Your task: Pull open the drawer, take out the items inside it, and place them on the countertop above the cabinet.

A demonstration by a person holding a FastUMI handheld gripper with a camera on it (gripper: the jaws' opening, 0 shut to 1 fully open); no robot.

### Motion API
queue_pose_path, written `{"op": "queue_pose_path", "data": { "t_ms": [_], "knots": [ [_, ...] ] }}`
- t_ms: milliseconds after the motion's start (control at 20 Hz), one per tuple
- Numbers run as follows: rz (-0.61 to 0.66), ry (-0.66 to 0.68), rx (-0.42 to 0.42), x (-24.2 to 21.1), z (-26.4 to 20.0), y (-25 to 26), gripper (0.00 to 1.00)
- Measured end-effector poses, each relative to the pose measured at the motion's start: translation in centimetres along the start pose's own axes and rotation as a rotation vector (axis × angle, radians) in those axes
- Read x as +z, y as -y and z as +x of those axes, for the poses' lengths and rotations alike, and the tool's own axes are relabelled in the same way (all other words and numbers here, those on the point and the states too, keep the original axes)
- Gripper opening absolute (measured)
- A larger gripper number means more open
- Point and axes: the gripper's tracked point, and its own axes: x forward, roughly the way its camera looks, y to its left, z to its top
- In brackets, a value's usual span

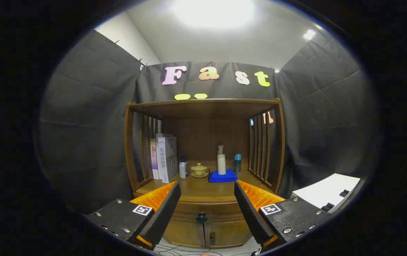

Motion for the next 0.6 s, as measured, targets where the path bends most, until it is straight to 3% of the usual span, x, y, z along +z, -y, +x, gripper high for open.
{"op": "queue_pose_path", "data": {
  "t_ms": [600],
  "knots": [
    [-0.023,-0.032,0.01,-1.3,0.4,-0.4,0.95]
  ]
}}
